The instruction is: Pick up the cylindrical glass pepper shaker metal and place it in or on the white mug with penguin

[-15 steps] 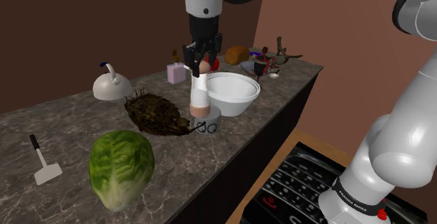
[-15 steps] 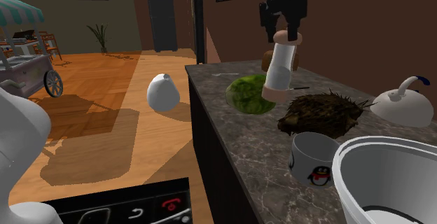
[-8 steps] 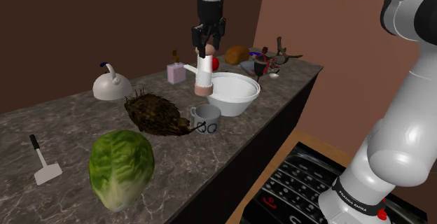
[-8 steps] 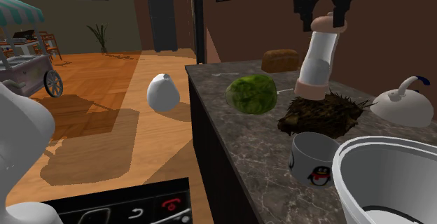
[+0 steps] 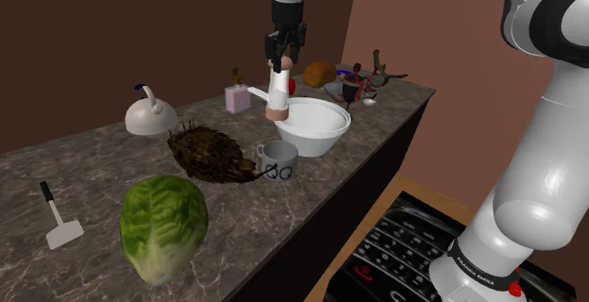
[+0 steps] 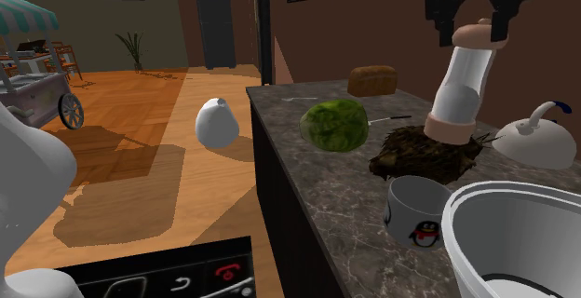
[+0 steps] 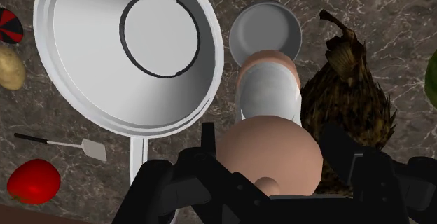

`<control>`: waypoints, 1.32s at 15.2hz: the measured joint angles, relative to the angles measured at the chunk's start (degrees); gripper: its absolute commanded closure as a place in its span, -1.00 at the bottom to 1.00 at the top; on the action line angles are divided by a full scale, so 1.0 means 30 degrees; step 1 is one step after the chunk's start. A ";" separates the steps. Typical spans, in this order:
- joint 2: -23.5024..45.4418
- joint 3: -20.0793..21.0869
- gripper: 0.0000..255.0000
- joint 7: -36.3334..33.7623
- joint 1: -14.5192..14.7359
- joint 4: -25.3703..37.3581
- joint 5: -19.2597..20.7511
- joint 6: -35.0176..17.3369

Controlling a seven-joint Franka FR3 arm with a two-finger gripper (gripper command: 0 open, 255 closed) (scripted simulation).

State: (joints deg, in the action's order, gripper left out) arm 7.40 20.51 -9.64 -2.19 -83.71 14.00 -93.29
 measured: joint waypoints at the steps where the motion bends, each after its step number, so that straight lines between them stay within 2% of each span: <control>1: -0.0026 -0.0017 1.00 0.0000 -0.0029 -0.0217 -0.0009 -0.0197; 20: -0.0481 -0.0161 1.00 -0.0829 -0.0290 -0.5664 0.0044 -0.5157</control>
State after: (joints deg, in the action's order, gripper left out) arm 5.96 20.03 -12.12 -3.06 -100.71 14.13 -108.76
